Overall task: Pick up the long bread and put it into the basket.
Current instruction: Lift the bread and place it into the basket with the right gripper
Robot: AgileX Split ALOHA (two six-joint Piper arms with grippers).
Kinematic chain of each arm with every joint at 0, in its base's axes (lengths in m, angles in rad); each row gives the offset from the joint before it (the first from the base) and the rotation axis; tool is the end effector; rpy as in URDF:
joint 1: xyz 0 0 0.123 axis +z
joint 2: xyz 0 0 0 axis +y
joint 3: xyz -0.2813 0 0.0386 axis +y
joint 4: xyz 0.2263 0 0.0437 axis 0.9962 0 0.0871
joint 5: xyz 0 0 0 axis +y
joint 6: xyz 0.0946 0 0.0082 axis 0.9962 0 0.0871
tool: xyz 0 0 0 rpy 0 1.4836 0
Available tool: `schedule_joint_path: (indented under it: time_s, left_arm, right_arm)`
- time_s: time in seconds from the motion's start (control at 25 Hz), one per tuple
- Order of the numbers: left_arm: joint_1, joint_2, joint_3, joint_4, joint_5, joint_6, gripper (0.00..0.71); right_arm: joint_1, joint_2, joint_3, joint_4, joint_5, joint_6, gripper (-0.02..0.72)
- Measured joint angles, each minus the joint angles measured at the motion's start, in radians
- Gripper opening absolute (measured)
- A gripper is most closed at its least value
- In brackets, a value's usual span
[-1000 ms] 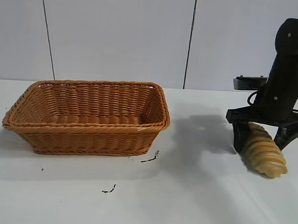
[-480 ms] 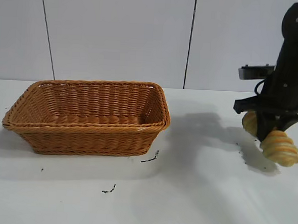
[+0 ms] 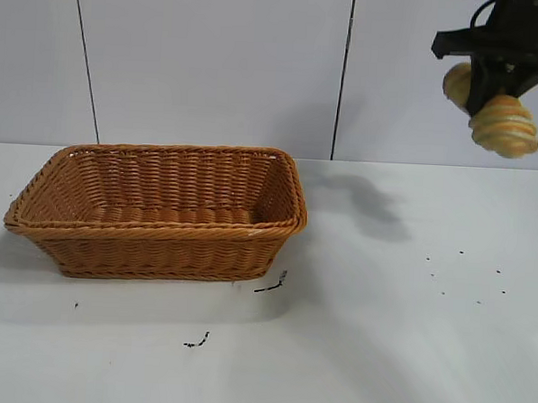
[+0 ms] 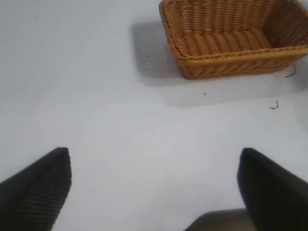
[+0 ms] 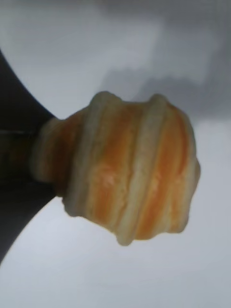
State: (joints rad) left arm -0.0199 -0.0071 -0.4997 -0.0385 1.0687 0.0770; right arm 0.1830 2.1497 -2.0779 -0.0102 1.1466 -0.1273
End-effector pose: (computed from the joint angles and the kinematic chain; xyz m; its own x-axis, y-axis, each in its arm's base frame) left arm -0.0206 -0.0028 0.2642 -0.4530 0.0674 -0.8890 0.0765 0.9964 0.0366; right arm 0.4480 0.0820 0.2787 -0.8588 -0.2923 -0.4208 -0.2932 0.9539 -0.0641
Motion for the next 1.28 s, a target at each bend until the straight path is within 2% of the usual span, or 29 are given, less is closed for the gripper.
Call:
schedule_joint_path:
  time_s: [0.16, 0.4, 0.56, 0.64, 0.76, 1.08, 1.28]
  left_arm:
    - [0.0, 0.0, 0.0, 0.0, 0.0, 0.0, 0.692]
    - [0.0, 0.0, 0.0, 0.0, 0.0, 0.0, 0.692]
    - [0.0, 0.0, 0.0, 0.0, 0.0, 0.0, 0.692]
    - [0.0, 0.0, 0.0, 0.0, 0.0, 0.0, 0.692]
    - [0.0, 0.0, 0.0, 0.0, 0.0, 0.0, 0.692]
    - [0.0, 0.0, 0.0, 0.0, 0.0, 0.0, 0.692]
    - [0.0, 0.0, 0.0, 0.0, 0.0, 0.0, 0.692]
  right_arm:
    - [0.118, 0.036, -0.075, 0.01, -0.018, -0.075, 0.118]
    - [0.285, 0.058, -0.087, 0.07, -0.137, -0.28, 0.118]
    - [0.374, 0.074, -0.087, 0.079, -0.212, -0.485, 0.118]
    - [0.411, 0.084, -0.087, 0.081, -0.243, -0.609, 0.118]
    - [0.448, 0.1, -0.087, 0.095, -0.252, -0.734, 0.118]
    - [0.464, 0.225, -0.087, 0.137, -0.294, -0.818, 0.106]
    - [0.464, 0.302, -0.086, 0.155, -0.314, -0.824, 0.109]
